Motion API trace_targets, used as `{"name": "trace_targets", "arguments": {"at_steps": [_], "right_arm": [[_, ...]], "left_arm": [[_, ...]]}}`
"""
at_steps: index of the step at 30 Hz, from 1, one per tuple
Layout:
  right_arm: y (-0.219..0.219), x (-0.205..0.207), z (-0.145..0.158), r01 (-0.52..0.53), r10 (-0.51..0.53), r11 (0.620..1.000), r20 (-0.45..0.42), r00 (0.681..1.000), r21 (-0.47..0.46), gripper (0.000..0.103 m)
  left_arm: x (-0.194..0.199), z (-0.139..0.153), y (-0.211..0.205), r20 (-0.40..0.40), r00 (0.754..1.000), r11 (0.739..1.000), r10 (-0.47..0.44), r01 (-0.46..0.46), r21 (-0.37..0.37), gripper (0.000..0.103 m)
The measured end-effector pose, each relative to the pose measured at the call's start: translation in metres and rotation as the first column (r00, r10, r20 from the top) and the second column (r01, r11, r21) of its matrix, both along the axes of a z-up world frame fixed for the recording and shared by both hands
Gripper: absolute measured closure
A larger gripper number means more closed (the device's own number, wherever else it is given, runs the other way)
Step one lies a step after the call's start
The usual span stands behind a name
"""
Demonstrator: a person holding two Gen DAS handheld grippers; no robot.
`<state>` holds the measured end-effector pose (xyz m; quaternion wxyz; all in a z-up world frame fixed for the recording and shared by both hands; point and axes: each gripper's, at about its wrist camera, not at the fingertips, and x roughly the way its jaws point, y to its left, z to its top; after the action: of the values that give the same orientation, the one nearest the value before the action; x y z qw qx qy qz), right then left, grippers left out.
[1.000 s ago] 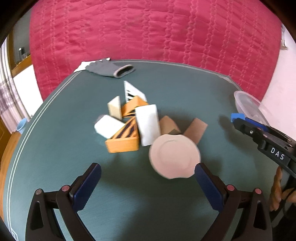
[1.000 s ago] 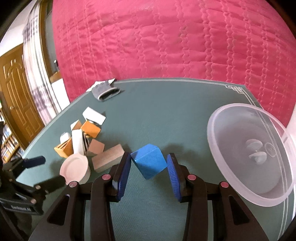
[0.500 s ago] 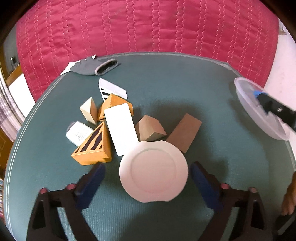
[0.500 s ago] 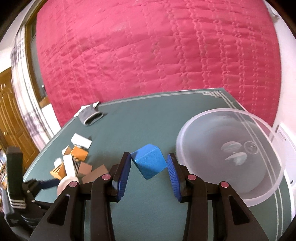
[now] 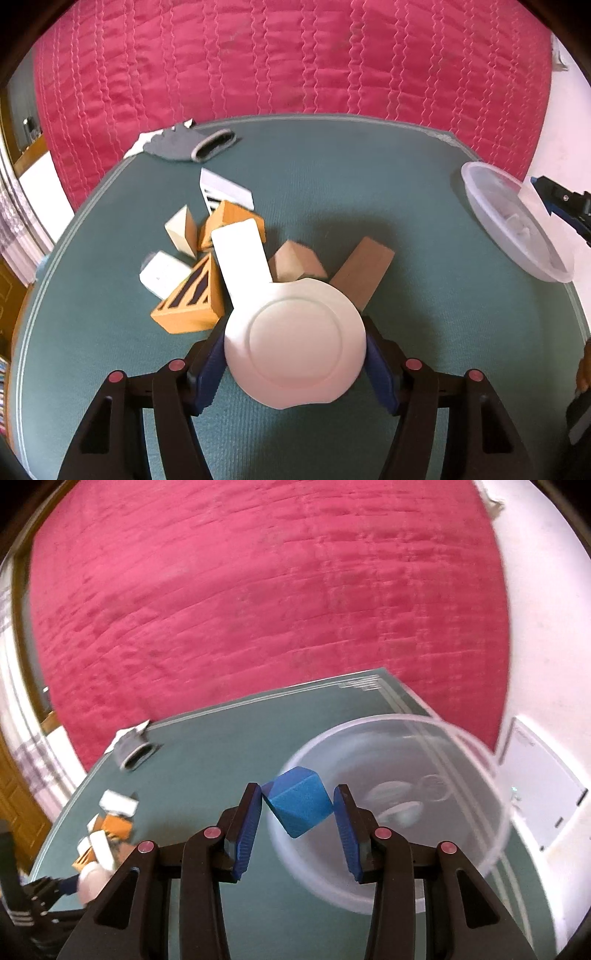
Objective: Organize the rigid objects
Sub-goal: 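Carry the blue block into the clear bowl and open the right tool while the left tool grasps the plate, then carry the white plate into the clear bowl and open the left tool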
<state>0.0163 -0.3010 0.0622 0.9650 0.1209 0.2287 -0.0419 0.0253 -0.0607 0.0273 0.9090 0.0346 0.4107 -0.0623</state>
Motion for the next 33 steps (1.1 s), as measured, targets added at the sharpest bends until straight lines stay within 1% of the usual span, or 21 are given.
{"name": "trace_targets", "arguments": {"at_steps": [8, 11, 13, 14, 15, 17, 21, 26, 33], "right_arm": [[-0.059, -0.006, -0.001, 0.164, -0.164, 0.987, -0.017, 0.986, 0.001, 0.061], [-0.077, -0.005, -0.007, 0.206, -0.205, 0.978, -0.045, 0.978, 0.013, 0.060], [-0.087, -0.005, -0.011, 0.232, -0.230, 0.972, -0.064, 0.971, 0.027, 0.058], [-0.092, -0.005, -0.014, 0.244, -0.241, 0.969, -0.068, 0.968, 0.038, 0.055], [-0.094, -0.006, -0.015, 0.249, -0.246, 0.968, -0.068, 0.967, 0.042, 0.051], [-0.099, -0.006, -0.017, 0.266, -0.262, 0.962, -0.066, 0.963, 0.056, 0.047], [-0.101, -0.011, -0.016, 0.287, -0.285, 0.956, -0.040, 0.958, 0.067, 0.047], [-0.106, -0.016, -0.017, 0.337, -0.337, 0.939, -0.010, 0.941, 0.071, 0.047], [-0.121, -0.021, -0.019, 0.404, -0.408, 0.908, 0.007, 0.913, 0.114, 0.047]], "left_arm": [[-0.004, 0.020, -0.016, 0.050, 0.998, 0.999, -0.040, 0.040, 0.004, 0.034], [-0.005, 0.025, -0.027, 0.060, 0.996, 0.998, -0.065, 0.065, 0.007, 0.034], [-0.006, 0.029, -0.036, 0.068, 0.994, 0.996, -0.084, 0.084, 0.012, 0.034], [-0.006, 0.030, -0.039, 0.071, 0.993, 0.996, -0.092, 0.091, 0.013, 0.034], [-0.005, 0.032, -0.043, 0.075, 0.992, 0.995, -0.102, 0.101, 0.014, 0.034], [-0.003, 0.036, -0.050, 0.082, 0.989, 0.993, -0.120, 0.119, 0.016, 0.034], [0.004, 0.045, -0.070, 0.098, 0.982, 0.987, -0.161, 0.161, 0.014, 0.034], [0.015, 0.053, -0.099, 0.112, 0.971, 0.977, -0.214, 0.215, -0.004, 0.034], [0.031, 0.051, -0.143, 0.093, 0.952, 0.954, -0.292, 0.298, -0.047, 0.033]]}}
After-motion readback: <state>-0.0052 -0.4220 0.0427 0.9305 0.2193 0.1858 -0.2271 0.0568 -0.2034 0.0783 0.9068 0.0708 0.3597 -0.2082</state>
